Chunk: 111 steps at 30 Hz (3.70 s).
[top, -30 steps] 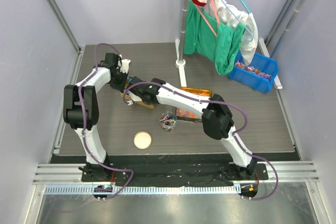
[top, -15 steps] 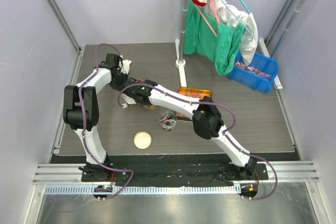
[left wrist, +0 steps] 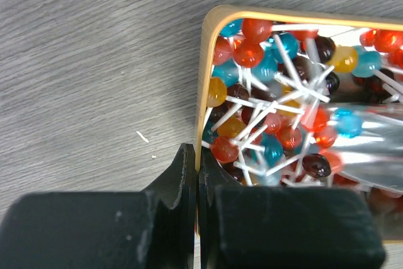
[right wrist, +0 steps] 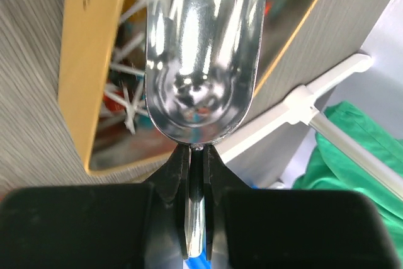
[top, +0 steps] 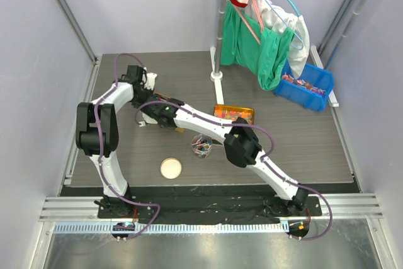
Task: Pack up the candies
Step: Scoop the fake candies from the storage box, then place the fake candies in the packing bottle.
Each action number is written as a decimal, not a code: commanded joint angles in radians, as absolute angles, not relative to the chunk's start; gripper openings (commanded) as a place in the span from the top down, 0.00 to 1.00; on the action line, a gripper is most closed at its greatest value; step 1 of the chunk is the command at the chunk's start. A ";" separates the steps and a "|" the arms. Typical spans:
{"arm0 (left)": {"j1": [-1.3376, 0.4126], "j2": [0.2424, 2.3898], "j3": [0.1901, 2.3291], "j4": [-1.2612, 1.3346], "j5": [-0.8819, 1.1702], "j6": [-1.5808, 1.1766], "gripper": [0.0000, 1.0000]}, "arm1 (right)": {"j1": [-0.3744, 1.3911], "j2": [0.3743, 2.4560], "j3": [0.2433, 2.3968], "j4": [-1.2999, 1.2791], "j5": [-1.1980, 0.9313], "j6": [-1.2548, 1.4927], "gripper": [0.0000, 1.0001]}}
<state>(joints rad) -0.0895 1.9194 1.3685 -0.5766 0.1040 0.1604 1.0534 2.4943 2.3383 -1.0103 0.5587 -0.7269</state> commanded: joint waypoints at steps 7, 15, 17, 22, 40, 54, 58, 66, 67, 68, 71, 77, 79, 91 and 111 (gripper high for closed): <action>-0.095 1.825 1.384 -0.505 0.152 0.144 1.00 | 1.095 2.580 2.401 -0.844 0.439 -0.666 0.99; -0.095 1.819 1.378 -0.505 0.149 0.149 1.00 | 1.080 2.481 2.260 -0.712 0.414 -0.562 0.99; -0.095 1.822 1.378 -0.503 0.150 0.147 1.00 | 1.062 2.429 2.224 -0.678 0.397 -0.507 0.99; -0.095 1.825 1.378 -0.500 0.156 0.149 1.00 | 1.017 2.307 2.051 -0.557 0.342 -0.416 0.99; -0.095 1.829 1.373 -0.499 0.149 0.150 1.00 | 0.900 2.102 1.839 -0.429 0.143 -0.293 0.99; -0.097 1.845 1.378 -0.499 0.141 0.149 1.00 | 0.859 1.956 1.741 -0.442 0.084 -0.340 0.99; -0.095 1.847 1.378 -0.497 0.140 0.149 1.00 | 0.847 1.879 1.671 -0.451 0.063 -0.374 0.99; -0.095 1.848 1.378 -0.500 0.141 0.149 1.00 | 0.835 1.717 1.526 -0.531 0.032 -0.454 0.99; -0.095 1.848 1.378 -0.499 0.140 0.150 1.00 | 0.834 1.688 1.523 -0.554 0.020 -0.469 0.99; -0.095 1.848 1.378 -0.500 0.140 0.149 1.00 | 0.834 1.677 1.519 -0.598 0.012 -0.491 0.99; -0.095 1.845 1.378 -0.500 0.138 0.150 1.00 | 0.834 1.629 1.513 -0.705 -0.031 -0.546 0.99; -0.095 1.844 1.378 -0.500 0.137 0.152 1.00 | 0.841 1.569 1.468 -0.874 -0.022 -0.607 0.99; -0.095 1.844 1.377 -0.500 0.135 0.152 1.00 | 0.854 1.555 1.448 -0.905 -0.005 -0.624 0.99; -0.095 1.848 1.378 -0.502 0.132 0.152 1.00 | 0.922 1.568 1.365 -1.040 0.256 -0.664 0.99; -0.094 1.864 1.378 -0.502 0.118 0.158 1.00 | 1.019 1.609 1.341 -1.060 0.383 -0.735 0.99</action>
